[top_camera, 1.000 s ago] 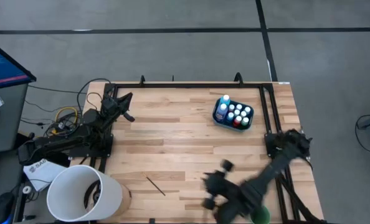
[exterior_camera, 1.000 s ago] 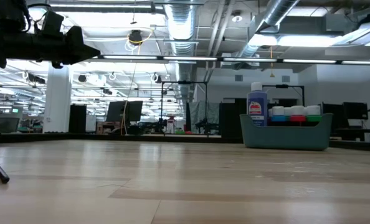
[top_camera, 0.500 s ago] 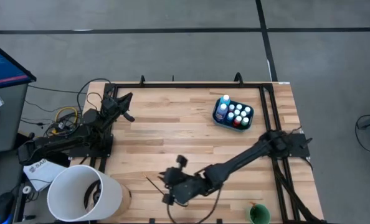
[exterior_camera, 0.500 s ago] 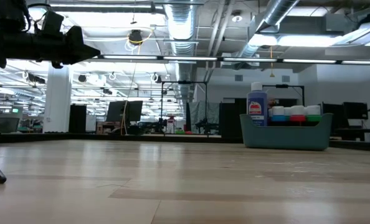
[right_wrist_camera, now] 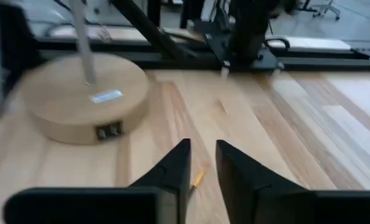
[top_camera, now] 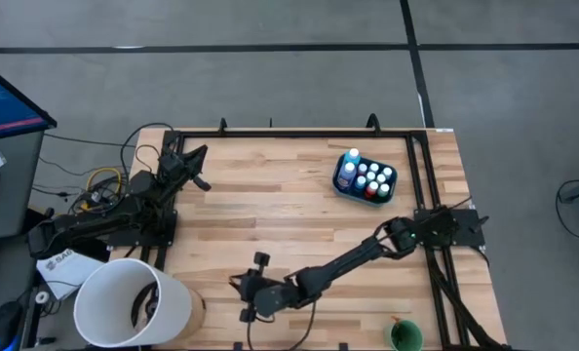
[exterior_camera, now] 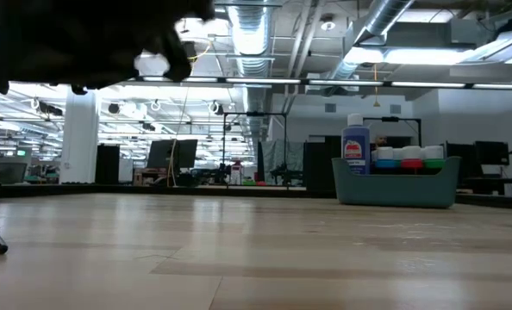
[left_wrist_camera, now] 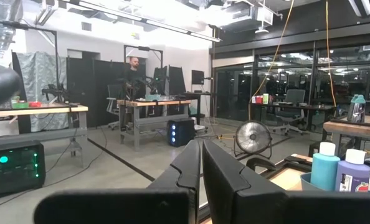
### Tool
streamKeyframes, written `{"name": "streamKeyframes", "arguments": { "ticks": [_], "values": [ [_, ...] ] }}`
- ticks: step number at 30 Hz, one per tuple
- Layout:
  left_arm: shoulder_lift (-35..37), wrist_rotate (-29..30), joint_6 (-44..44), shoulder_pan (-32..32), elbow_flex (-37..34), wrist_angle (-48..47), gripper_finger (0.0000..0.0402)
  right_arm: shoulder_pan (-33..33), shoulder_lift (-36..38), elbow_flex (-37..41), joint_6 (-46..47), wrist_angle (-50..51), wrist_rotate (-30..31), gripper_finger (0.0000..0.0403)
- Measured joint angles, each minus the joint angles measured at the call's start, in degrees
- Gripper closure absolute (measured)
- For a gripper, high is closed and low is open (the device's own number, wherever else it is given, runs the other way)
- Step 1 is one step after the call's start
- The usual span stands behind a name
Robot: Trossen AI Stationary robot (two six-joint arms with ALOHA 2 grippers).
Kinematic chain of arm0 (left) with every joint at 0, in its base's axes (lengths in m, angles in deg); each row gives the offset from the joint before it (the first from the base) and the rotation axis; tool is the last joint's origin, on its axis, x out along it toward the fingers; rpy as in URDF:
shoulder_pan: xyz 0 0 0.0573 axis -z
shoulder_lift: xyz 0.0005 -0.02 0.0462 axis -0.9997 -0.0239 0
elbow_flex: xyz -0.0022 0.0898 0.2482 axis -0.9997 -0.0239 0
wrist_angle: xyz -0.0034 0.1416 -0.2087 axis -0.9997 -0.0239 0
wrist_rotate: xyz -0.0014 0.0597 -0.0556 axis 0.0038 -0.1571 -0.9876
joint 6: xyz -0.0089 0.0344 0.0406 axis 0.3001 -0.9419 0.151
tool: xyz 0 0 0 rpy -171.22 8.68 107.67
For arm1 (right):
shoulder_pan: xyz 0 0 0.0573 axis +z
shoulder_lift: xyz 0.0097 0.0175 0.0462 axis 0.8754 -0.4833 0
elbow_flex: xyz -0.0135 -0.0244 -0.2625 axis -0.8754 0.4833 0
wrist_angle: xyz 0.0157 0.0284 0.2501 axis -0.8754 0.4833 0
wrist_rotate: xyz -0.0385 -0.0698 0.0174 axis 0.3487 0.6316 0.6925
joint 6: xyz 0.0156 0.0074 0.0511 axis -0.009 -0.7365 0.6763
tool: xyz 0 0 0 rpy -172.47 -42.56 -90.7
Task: Pick & Place Paint Supplies
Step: Put the gold paint brush into the green cup
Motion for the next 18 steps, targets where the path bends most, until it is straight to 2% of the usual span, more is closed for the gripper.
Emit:
{"name": "streamKeyframes", "arguments": {
  "ticks": [5,11,18],
  "values": [
    [0.0,0.0,0.0,0.0,0.0,0.0,0.0394,-1.7,-4.1,-4.8,-0.4,1.0,-0.3,0.0282],
    [0.0,0.0,0.0,0.0,0.0,0.0,0.0394,-3.5,-8.3,-11.0,-0.2,1.2,-6.8,0.022],
    [0.0,0.0,0.0,0.0,0.0,0.0,0.0394,-5.0,-11.7,-15.2,0.3,2.3,-7.5,0.0193]
  ]
}}
